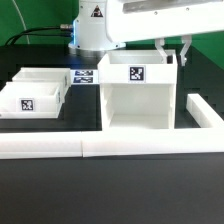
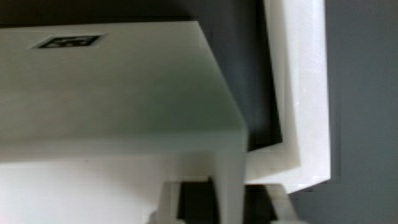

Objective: Assemble drawer

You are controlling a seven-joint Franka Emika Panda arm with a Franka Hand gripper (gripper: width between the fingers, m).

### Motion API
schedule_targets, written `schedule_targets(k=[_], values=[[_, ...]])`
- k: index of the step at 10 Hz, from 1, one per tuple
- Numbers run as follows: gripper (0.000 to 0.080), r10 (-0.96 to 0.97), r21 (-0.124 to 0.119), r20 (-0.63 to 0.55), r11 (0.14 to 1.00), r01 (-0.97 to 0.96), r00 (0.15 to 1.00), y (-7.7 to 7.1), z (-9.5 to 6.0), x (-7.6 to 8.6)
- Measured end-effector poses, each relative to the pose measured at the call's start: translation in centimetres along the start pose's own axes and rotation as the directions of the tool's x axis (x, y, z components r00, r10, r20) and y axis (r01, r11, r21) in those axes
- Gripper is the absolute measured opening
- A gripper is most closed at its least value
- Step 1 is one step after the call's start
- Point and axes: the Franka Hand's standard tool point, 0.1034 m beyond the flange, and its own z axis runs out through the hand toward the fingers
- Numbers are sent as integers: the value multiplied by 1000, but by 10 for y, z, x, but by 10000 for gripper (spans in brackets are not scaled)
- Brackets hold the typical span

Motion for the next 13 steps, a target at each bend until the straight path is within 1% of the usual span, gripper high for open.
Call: schedule_targets(k=[1, 2, 3, 4, 5, 7, 9, 10, 11, 12, 13], values=[[39, 184, 0, -3, 983, -184, 983, -11, -3, -9], [39, 334, -4, -6, 943, -334, 943, -18, -2, -13], [39, 467, -9, -2, 884, -467, 884, -18, 0, -14], [41, 557, -7, -4, 830, -557, 830, -18, 1, -9], [41, 587, 4, -9, 810, -586, 810, -19, 2, -7], [44, 640, 8, -5, 769, -640, 769, -17, 1, -7], [44, 728, 12, 4, 686, -728, 686, -16, 1, -6], [44, 737, 13, 5, 675, -737, 675, -16, 1, -6], [44, 844, 6, 16, 536, -844, 536, -15, 3, -9], [44, 853, 7, 16, 522, -853, 522, -15, 3, -9], [44, 849, 8, 17, 529, -849, 529, -15, 3, -9]])
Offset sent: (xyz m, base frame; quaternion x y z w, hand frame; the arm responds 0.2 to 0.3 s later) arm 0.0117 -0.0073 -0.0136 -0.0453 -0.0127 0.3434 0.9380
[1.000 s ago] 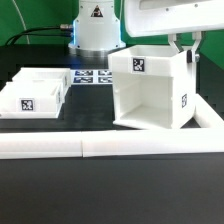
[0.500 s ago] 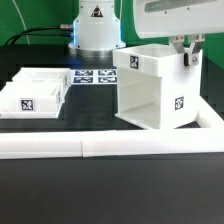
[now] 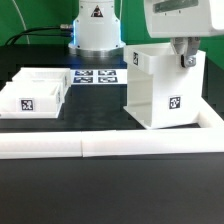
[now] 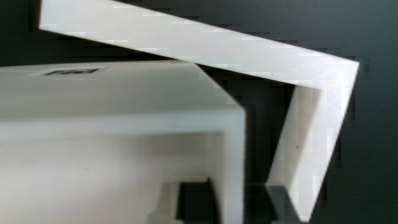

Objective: Assemble drawer

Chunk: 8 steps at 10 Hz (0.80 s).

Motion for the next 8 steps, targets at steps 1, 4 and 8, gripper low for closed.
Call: schedule_targets(k=[1, 4, 8], values=[[44, 1, 0, 1, 1000, -1, 1000, 0, 0, 0], [44, 7, 1, 3, 1000, -7, 1000, 0, 0, 0], [44, 150, -3, 30, 989, -150, 988, -10, 4, 8]])
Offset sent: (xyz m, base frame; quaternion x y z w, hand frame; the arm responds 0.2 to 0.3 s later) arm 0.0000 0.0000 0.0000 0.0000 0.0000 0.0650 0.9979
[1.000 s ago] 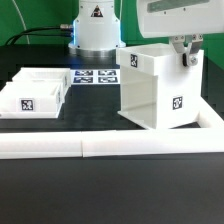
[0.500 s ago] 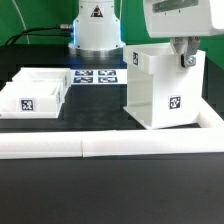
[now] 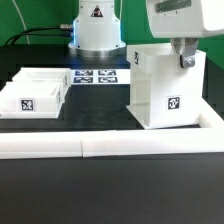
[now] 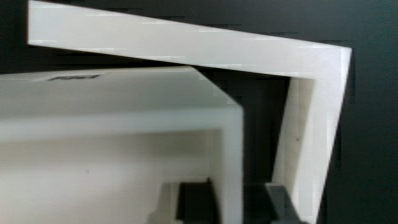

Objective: Assemble drawer

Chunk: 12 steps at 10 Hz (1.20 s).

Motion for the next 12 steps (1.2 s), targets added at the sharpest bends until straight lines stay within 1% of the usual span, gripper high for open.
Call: schedule_targets(k=[2, 3, 4, 5, 7, 8, 9, 10, 11, 12], values=[[45, 24, -5, 8, 1000, -24, 1000, -15, 3, 5], [45, 28, -13, 11, 1000, -28, 1000, -23, 5, 7], [45, 28, -11, 15, 1000, -28, 999, -34, 7, 5], [45, 30, -13, 20, 999, -29, 999, -40, 9, 2], [45, 35, -20, 23, 999, -35, 999, -52, 11, 2], [45, 39, -29, 25, 999, -38, 999, -53, 11, 2], [45, 36, -32, 26, 999, -35, 999, -53, 11, 2], [125, 35, -32, 26, 999, -34, 999, -52, 12, 2], [125, 32, -31, 26, 999, -32, 999, -53, 11, 2], [261, 31, -27, 25, 999, -30, 999, -54, 11, 1]])
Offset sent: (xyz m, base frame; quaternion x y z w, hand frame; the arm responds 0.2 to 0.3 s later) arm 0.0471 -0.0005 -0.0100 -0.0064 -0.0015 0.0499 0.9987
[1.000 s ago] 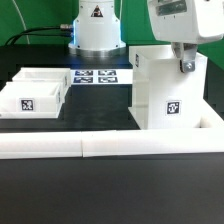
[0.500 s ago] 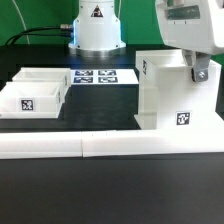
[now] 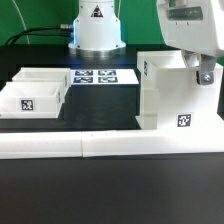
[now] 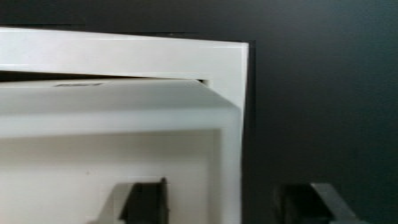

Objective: Assemble drawer

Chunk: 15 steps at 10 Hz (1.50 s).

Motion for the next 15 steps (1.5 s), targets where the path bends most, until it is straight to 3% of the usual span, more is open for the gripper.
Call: schedule_targets(k=[1, 2, 3, 4, 7, 9, 11, 12, 15], values=[[444, -1, 4, -1, 1000, 1, 1000, -1, -1, 0], [570, -1, 7, -1, 1000, 1, 1000, -2, -1, 0], [570, -2, 8, -1, 1000, 2, 1000, -2, -2, 0], [636, -2, 9, -1, 1000, 2, 1000, -2, -2, 0], [645, -32, 7, 0, 999, 32, 999, -2, -3, 0], [649, -238, -12, 23, 971, 239, 971, 0, -23, 1], [649, -382, -13, 41, 924, 383, 923, 3, -44, 4], [649, -412, -1, 37, 911, 412, 911, 1, -51, 7], [649, -456, -12, 35, 889, 457, 889, 3, -46, 7]])
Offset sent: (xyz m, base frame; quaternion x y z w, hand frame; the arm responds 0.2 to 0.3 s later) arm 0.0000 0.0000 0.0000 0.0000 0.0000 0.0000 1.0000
